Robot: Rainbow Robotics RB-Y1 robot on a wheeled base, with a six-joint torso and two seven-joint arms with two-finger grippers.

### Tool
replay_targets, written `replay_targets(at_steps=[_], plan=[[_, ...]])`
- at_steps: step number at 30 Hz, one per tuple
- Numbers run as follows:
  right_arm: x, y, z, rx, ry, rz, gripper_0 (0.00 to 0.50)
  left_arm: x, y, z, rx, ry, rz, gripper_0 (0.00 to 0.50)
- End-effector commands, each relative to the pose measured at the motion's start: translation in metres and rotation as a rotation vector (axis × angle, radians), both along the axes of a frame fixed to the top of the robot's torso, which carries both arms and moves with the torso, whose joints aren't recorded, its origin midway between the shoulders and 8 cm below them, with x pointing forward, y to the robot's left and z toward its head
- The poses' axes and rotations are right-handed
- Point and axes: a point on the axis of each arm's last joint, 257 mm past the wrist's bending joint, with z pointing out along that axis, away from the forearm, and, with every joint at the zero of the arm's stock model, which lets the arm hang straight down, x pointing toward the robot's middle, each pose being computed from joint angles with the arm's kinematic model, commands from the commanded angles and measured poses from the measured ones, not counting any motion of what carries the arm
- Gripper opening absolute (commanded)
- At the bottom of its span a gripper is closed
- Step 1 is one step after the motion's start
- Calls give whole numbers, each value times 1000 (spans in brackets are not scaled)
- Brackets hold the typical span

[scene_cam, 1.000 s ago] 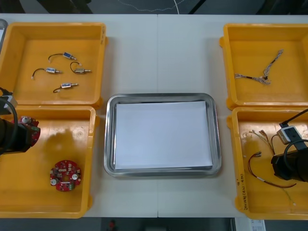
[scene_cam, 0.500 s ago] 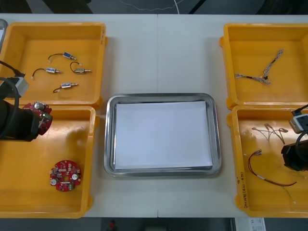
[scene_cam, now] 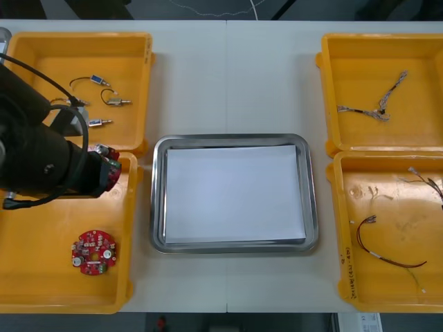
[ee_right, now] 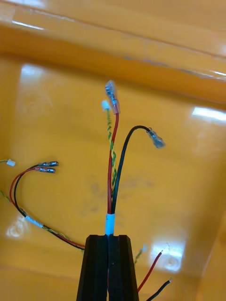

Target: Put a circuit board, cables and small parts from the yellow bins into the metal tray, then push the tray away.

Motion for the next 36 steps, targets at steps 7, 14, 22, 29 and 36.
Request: replay_targets(at_steps=[7,14,22,29,36], plan=[[-19,12,51,-43,7,82,0,2,-63,11,4,-33,-121,2],[-22,27,67,-93,32,151,4,1,-108,-7,4,-27,-172,1],[-22,32,83,-129,45,192,5,8,-142,-36,-26,0,-201,2],[-26,39,87,-158,72,258,7,13,-161,-67,-49,28,-215,0],[-28,52,80,-179,88,306,9,14,-165,-90,-40,47,-213,0]])
